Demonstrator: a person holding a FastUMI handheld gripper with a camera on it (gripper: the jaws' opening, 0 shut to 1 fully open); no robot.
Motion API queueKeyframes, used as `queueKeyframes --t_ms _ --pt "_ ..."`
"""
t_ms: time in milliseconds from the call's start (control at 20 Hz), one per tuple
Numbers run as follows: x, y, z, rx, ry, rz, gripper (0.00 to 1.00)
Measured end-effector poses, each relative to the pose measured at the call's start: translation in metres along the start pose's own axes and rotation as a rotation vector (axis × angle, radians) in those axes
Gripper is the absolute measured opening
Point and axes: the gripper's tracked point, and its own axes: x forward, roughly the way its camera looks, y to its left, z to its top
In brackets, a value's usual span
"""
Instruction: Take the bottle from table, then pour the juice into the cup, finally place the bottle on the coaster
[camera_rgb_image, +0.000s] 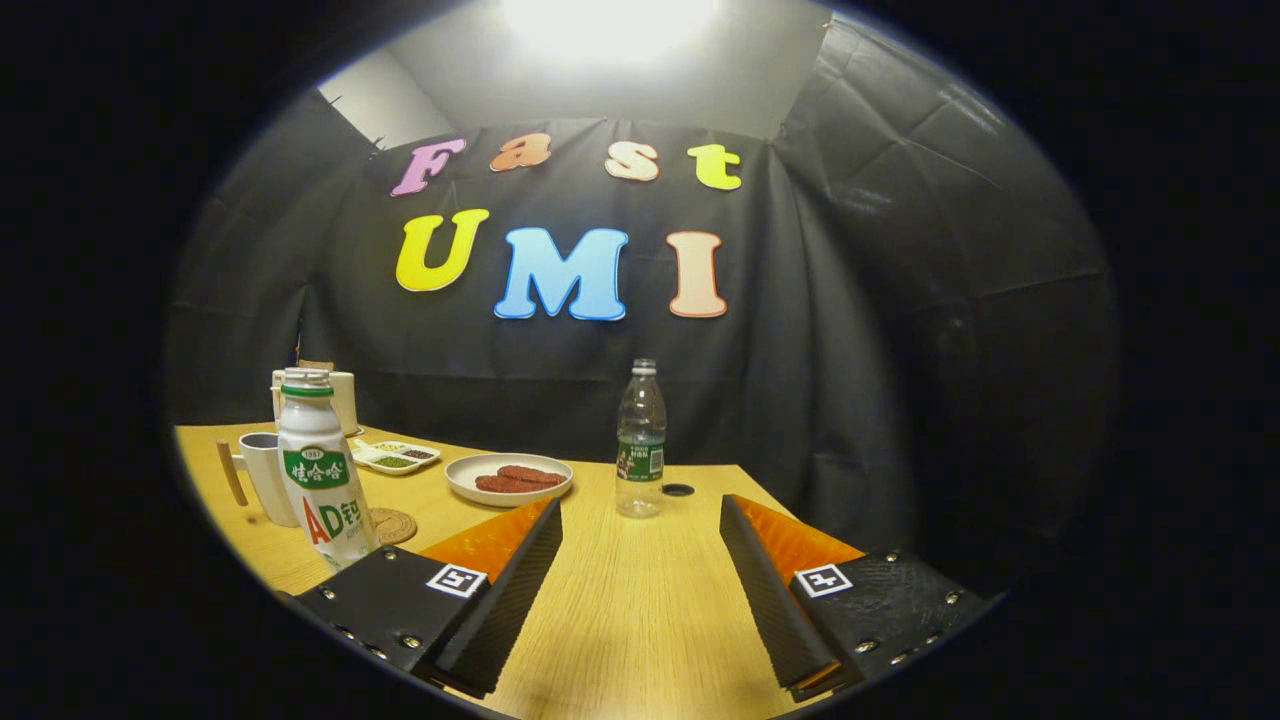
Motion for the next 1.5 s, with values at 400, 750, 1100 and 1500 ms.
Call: queueKeyframes --t_ms 400,750,1100,1500 --pt "-0.002 0.027 0.055 -0.033 -0.059 0.047 0.97" --pt "-0.03 0.056 0.069 0.079 -0.051 0.125 0.96" --pt "-0.051 0.078 0.055 0.096 -0.026 0.183 0.97" --pt "-0.056 0.117 0.025 0.148 0.035 0.271 0.96"
